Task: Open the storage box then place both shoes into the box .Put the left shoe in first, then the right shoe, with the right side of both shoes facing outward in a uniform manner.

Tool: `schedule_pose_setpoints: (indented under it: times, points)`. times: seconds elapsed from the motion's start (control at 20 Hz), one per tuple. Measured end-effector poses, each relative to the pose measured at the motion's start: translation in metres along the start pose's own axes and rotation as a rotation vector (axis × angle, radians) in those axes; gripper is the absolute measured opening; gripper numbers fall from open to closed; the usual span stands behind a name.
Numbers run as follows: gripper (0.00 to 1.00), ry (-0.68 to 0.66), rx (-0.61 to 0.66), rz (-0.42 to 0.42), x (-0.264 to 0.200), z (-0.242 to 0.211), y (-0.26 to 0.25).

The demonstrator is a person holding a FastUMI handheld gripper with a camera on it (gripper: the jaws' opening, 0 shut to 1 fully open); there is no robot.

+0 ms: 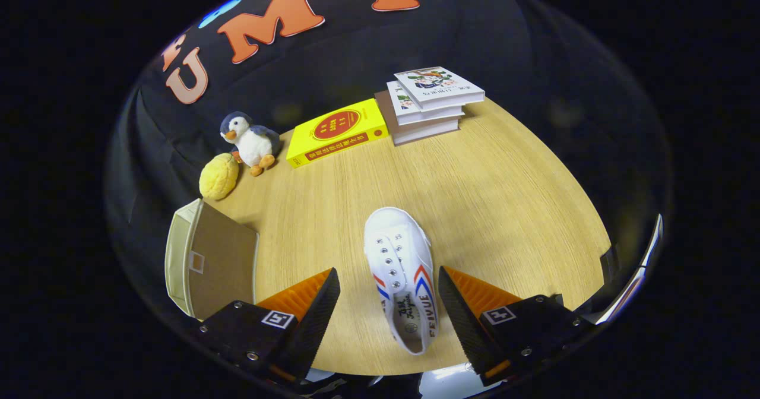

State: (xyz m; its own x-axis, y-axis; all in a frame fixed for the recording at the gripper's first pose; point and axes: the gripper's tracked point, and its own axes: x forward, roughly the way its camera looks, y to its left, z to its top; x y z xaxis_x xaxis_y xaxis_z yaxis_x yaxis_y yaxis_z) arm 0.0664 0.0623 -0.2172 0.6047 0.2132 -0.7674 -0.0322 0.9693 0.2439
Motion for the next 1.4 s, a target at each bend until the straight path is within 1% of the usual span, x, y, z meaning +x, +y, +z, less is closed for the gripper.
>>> schedule_pose_setpoints:
  times: [0.25,0.3,0.35,0.4,0.5,0.65,0.75,0.8,0.85,0.9,1.0,1.05,1.15,1.25,1.4]
  points:
    - [0.96,0.084,-0.043,0.013,0.024,-0.021,-0.027]
    - [0.89,0.096,-0.055,0.015,0.028,-0.024,-0.03]
    - [0.86,0.111,-0.065,0.019,0.033,-0.028,-0.031]
    - [0.8,0.126,-0.074,0.024,0.037,-0.032,-0.032]
    - [0.74,0.157,-0.098,0.037,0.046,-0.039,-0.033]
    - [0.69,0.195,-0.132,0.039,0.06,-0.048,-0.036]
    - [0.64,0.22,-0.13,0.05,0.067,-0.052,-0.035]
    - [0.58,0.231,-0.124,0.064,0.069,-0.053,-0.032]
    - [0.56,0.24,-0.12,0.078,0.072,-0.054,-0.03]
    - [0.47,0.252,-0.122,0.084,0.073,-0.056,-0.028]
    - [0.4,0.262,-0.134,0.085,0.076,-0.055,-0.029]
    - [0.4,0.269,-0.136,0.092,0.075,-0.057,-0.029]
    - [0.4,0.257,-0.139,0.101,0.075,-0.055,-0.029]
    - [0.37,0.232,-0.136,0.09,0.075,-0.054,-0.031]
    - [0.19,0.177,-0.125,0.078,0.073,-0.05,-0.035]
